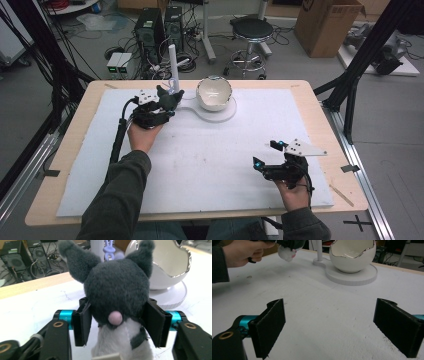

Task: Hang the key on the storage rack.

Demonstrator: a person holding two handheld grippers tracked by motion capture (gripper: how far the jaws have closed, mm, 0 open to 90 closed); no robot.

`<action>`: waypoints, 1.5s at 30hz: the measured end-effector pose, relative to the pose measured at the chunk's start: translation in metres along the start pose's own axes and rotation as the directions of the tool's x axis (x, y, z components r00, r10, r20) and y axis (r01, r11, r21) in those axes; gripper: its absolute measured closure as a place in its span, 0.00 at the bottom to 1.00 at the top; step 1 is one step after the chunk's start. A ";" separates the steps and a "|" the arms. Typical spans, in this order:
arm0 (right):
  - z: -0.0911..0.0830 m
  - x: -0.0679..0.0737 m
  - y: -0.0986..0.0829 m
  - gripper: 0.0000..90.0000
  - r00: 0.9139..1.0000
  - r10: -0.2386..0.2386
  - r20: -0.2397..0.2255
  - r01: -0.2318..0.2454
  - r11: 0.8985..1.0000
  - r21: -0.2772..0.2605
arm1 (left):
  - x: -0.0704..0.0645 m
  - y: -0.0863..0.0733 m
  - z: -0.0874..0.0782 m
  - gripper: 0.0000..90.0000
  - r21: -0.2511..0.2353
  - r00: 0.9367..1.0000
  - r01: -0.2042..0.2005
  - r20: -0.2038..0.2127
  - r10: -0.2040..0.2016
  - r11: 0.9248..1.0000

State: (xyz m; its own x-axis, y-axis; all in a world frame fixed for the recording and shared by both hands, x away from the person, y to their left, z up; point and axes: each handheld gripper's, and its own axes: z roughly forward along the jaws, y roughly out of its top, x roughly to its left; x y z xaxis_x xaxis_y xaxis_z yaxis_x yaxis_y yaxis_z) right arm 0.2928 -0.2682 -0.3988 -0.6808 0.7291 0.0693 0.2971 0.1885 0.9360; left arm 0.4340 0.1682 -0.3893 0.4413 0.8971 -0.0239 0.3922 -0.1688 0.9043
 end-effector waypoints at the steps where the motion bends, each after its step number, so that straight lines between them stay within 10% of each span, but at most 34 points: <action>1: 0.000 0.000 0.000 0.11 1.000 0.001 -0.001 -0.001 1.000 0.001 | 0.000 0.000 0.000 0.46 0.001 1.000 0.002 0.002 -0.002 1.000; 25: -0.001 -0.001 -0.001 0.11 1.000 0.005 0.010 -0.005 1.000 0.005 | 0.000 0.007 -0.019 0.40 -0.027 0.998 -0.006 0.057 0.007 1.000; 45: -0.010 -0.012 -0.001 0.11 0.998 0.039 0.038 -0.038 0.999 -0.023 | 0.009 -0.005 -0.066 0.36 -0.099 0.994 0.009 0.105 0.001 0.995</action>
State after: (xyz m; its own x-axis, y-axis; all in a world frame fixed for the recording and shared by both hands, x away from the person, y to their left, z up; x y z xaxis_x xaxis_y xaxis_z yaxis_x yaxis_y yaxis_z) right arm 0.2935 -0.2839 -0.3971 -0.6425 0.7607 0.0927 0.3076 0.1452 0.9404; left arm 0.3830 0.2036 -0.3656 0.5242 0.8489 -0.0676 0.3144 -0.1192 0.9418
